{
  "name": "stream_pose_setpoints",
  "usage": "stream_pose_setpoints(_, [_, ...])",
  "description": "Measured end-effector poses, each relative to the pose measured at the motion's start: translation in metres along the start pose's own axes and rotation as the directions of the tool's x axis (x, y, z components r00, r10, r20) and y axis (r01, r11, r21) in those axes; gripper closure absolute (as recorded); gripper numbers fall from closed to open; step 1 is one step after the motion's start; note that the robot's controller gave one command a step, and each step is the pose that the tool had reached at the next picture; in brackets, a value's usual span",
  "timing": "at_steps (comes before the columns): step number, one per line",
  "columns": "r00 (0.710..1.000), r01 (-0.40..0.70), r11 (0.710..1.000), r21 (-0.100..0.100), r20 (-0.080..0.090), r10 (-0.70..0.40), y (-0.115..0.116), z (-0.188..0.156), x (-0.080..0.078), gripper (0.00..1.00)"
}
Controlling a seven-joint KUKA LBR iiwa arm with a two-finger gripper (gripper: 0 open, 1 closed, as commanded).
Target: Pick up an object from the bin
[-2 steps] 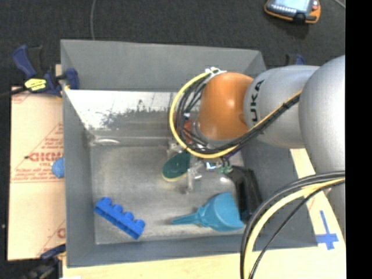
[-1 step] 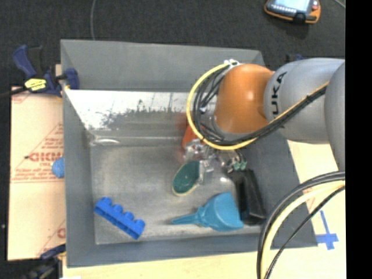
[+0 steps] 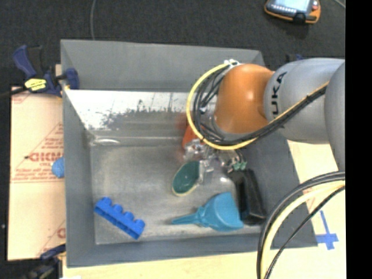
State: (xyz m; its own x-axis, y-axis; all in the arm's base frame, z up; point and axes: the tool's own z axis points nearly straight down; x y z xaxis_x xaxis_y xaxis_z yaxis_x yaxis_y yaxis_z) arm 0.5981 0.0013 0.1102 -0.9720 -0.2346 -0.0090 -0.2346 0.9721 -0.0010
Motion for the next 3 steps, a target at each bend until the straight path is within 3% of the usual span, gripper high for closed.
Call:
stream_pose_setpoints(1, [1.000,-0.003,1.000,-0.003,-0.011,0.003,0.000,-0.013,0.002,1.00])
stream_pose_setpoints(2, [0.991,-0.136,0.991,-0.001,-0.010,0.136,0.009,-0.014,0.049,1.00])
stream_pose_setpoints(3, [0.997,-0.081,0.997,0.000,-0.001,0.081,0.004,-0.124,0.031,1.00])
